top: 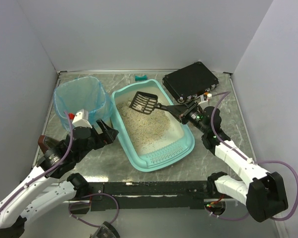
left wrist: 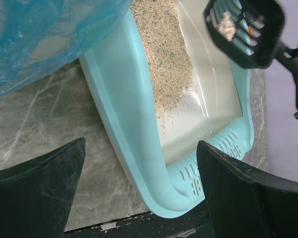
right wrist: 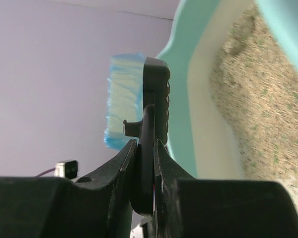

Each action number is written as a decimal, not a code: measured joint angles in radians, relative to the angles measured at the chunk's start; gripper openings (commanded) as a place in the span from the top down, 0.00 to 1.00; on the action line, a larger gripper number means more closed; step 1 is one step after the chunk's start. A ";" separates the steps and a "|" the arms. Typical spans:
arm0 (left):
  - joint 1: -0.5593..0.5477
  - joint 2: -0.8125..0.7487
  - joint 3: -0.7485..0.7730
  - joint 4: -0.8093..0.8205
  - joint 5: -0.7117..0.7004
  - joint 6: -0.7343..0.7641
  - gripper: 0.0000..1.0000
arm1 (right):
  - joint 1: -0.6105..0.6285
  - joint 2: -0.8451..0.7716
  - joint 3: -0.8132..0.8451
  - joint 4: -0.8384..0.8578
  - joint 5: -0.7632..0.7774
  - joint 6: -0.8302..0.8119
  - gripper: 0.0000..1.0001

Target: Clean the litter box

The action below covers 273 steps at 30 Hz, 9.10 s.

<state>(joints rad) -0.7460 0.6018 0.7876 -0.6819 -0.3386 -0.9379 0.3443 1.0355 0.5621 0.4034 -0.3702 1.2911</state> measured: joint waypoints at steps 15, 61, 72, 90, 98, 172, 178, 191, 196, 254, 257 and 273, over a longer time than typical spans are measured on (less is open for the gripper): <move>0.000 0.027 -0.017 0.030 0.002 0.008 0.03 | 0.252 0.172 0.526 -0.280 0.134 -0.071 1.00; 0.000 0.074 -0.029 0.031 0.012 -0.022 0.03 | 0.505 0.262 0.971 -0.396 0.438 -0.882 1.00; 0.000 0.235 0.014 0.061 0.023 -0.026 0.03 | 0.300 -0.083 0.607 -0.444 0.333 -1.216 1.00; 0.000 0.343 0.065 0.097 0.011 -0.074 0.03 | 0.301 0.251 0.435 -0.451 0.035 -2.426 1.00; 0.000 0.257 0.034 0.092 -0.019 -0.074 0.03 | 0.305 0.455 0.607 -0.511 0.036 -2.646 1.00; 0.000 0.279 0.002 0.120 -0.011 -0.047 0.03 | 0.342 0.762 0.808 -0.616 0.257 -2.688 1.00; 0.000 0.276 -0.011 0.133 0.001 -0.046 0.03 | 0.342 0.730 0.774 -0.590 0.250 -2.671 1.00; 0.000 0.280 -0.015 0.143 0.001 -0.040 0.03 | 0.337 0.695 0.752 -0.537 0.288 -2.659 1.00; 0.000 0.296 -0.015 0.141 0.000 -0.039 0.03 | 0.334 0.793 0.819 -0.582 0.308 -2.649 1.00; 0.003 0.831 0.289 0.010 -0.130 -0.039 0.54 | 0.314 0.782 1.146 -1.124 0.559 -1.265 1.00; 0.003 0.844 0.313 -0.015 -0.129 -0.033 0.54 | 0.282 0.787 1.164 -1.141 0.521 -1.217 1.00; 0.003 0.883 0.365 -0.073 -0.126 -0.021 0.60 | 0.240 0.792 1.210 -1.243 0.428 -1.118 1.00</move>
<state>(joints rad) -0.7433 1.4853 1.1522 -0.7551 -0.4644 -0.9588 0.5846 1.8278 1.7718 -0.8394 0.0578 0.1730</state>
